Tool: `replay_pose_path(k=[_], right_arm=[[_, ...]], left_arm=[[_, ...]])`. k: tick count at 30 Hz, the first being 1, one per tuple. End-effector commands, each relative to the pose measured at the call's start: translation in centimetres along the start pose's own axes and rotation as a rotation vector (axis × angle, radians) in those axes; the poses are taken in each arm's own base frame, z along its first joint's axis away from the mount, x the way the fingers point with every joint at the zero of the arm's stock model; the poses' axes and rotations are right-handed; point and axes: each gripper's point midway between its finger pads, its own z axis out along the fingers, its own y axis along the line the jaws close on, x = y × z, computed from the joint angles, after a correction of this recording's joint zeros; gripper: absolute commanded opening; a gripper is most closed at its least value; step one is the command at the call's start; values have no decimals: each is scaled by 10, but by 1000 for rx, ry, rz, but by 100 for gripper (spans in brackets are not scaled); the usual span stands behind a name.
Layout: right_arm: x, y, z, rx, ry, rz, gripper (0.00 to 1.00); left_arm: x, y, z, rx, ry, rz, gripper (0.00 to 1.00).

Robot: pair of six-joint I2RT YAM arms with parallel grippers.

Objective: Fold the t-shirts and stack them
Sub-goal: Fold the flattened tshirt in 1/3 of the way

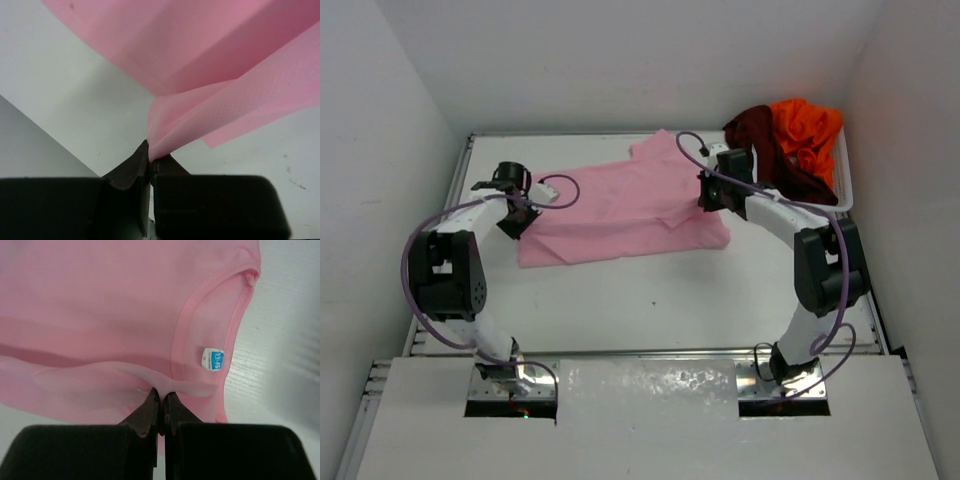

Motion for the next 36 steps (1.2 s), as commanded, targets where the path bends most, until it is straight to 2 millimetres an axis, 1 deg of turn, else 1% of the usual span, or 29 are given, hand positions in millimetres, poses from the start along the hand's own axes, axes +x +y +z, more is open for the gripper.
replay_pose_path(k=[1,3,4,5,6,7,8,9,10,11,12,13,14,15,16,19,21,24,25,26,27,28,29,30,31,32,33,35,36], right_arm=[[-34,3,2,-19,-73,-54,0],[-35,2,-3,-12,-72,-61,0],[-35,3,-7,-15,-73,-64,0],[-23,3,-10,-17,-56,-70,0],[-27,4,-23,-16,-73,-72,0],[-12,4,-28,-15,-46,-68,0],[-5,4,-35,-12,-35,-60,0],[7,5,-42,-15,-9,-49,0],[6,10,-60,-29,-38,-37,0],[39,17,-64,-52,17,-4,0],[52,19,-72,-56,24,5,0],[78,22,-88,-57,40,10,0],[93,27,-94,-49,56,5,0],[109,28,-102,-44,82,2,0],[125,36,-111,-63,87,-4,0],[154,55,-123,-130,128,13,0],[168,56,-124,-134,152,19,0],[166,57,-123,-141,141,12,0],[157,58,-122,-143,120,14,0],[150,60,-118,-146,113,7,0],[128,63,-117,-153,81,3,0],[121,59,-113,-144,83,8,0],[118,56,-102,-131,108,16,0],[90,57,-97,-133,61,23,0],[78,50,-90,-123,43,56,0],[71,46,-73,-117,50,75,0],[40,45,-67,-118,-2,82,0],[21,35,-51,-92,-4,85,0],[8,33,-34,-89,-1,68,0]], left_arm=[[21,-3,1,8,56,-37,0],[29,-8,-4,22,67,-51,0],[33,-10,-12,17,53,-64,0],[34,-12,-18,19,38,-64,0],[43,-20,-20,38,52,-44,0],[46,-22,-32,36,36,-27,0],[50,-30,-37,64,33,0,0],[62,-41,-42,103,67,42,0],[74,-50,-46,112,79,58,0],[82,-58,-49,131,90,77,0],[94,-68,-51,159,116,102,0],[99,-72,-55,143,108,131,0],[115,-83,-51,157,145,146,0],[119,-87,-49,158,148,161,0],[127,-96,-48,166,152,175,0],[129,-109,-46,196,124,183,0],[136,-118,-41,227,141,184,0],[144,-122,-33,231,176,170,0],[143,-121,-32,227,175,166,0],[135,-116,-32,209,154,148,0],[130,-114,-31,209,151,137,0],[124,-111,-30,210,139,118,0],[117,-107,-30,201,130,85,0],[106,-100,-29,202,121,70,0],[98,-96,-28,207,109,48,0],[95,-91,-23,213,125,4,0],[79,-76,-25,184,97,-21,0],[64,-64,-23,162,79,-68,0],[56,-54,-21,147,72,-81,0]])
